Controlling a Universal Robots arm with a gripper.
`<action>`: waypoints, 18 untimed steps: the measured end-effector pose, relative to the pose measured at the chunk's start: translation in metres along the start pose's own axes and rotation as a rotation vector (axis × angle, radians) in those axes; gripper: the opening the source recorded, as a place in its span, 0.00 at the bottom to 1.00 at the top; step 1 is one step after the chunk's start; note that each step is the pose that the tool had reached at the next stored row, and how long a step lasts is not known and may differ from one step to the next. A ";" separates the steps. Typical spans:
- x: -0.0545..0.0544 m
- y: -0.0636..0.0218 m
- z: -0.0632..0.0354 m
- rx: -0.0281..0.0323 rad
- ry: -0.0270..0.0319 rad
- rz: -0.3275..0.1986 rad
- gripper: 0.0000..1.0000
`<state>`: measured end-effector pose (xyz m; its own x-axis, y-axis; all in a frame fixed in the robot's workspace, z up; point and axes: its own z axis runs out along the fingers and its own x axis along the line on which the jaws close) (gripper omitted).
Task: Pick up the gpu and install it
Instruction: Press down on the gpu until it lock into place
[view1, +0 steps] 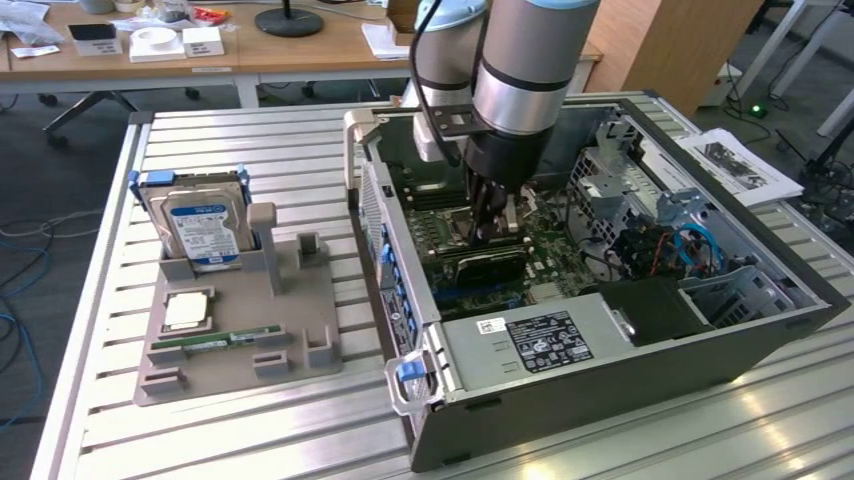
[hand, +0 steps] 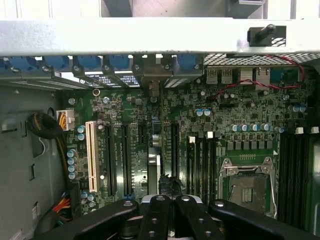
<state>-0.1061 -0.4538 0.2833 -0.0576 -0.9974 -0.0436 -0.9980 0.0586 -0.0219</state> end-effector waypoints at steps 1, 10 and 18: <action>0.000 0.0001 0.0006 0.0000 -0.0001 0.000 0.11; 0.000 0.0016 0.0080 0.0000 0.0000 0.000 0.11; 0.001 0.0020 0.0112 0.0001 -0.0001 0.000 0.11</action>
<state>-0.1079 -0.4538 0.2720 -0.0575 -0.9974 -0.0437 -0.9980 0.0585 -0.0219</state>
